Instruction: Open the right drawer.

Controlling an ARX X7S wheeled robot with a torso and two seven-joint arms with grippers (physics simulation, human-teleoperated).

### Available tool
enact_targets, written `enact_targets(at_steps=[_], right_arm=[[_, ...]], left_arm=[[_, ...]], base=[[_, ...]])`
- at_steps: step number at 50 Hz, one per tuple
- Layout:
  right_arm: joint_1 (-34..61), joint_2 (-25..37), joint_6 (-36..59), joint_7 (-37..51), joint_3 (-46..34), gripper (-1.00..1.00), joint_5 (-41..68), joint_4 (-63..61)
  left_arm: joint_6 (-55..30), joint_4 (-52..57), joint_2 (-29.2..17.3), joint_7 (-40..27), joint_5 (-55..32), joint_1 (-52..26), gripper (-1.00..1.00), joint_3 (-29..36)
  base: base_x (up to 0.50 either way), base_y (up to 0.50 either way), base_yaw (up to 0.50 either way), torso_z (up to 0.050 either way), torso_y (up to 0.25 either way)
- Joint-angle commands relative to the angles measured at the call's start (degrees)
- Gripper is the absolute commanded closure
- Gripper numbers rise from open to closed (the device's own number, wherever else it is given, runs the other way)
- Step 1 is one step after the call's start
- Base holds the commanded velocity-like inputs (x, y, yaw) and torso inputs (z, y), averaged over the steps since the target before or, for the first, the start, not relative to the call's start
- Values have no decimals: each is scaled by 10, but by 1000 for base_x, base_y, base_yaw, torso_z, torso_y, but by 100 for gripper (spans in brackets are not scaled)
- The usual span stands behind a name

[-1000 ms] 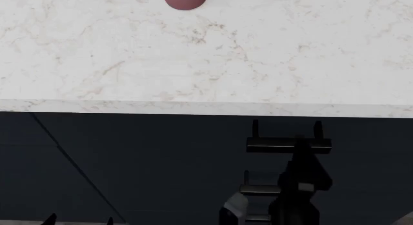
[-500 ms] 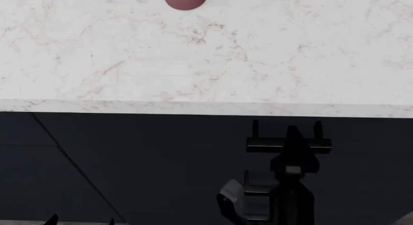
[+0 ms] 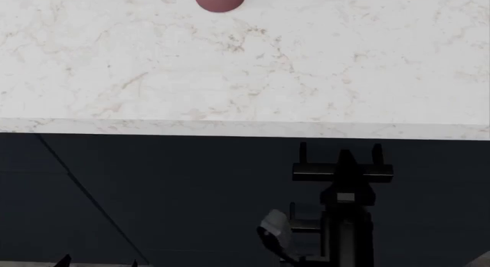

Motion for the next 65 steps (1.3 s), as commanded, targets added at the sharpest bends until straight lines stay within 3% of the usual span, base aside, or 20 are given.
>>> enact_targets(at_steps=[1, 33, 65], right_arm=[[2, 3, -10, -8, -9, 100, 13, 1], [-88, 80, 87, -78, -17, 100, -61, -240], [-181, 128, 149, -94, -26, 100, -115, -346]], left_arm=[[0, 1, -2, -1, -2, -1, -100, 3], [5, -6, -5, -4, -5, -4, -100, 10], [2, -3, -9, -9, -10, -6, -100, 16]], base=[[0, 0, 0, 0, 0], [0, 0, 0, 0, 0], [-1, 0, 0, 0, 1]])
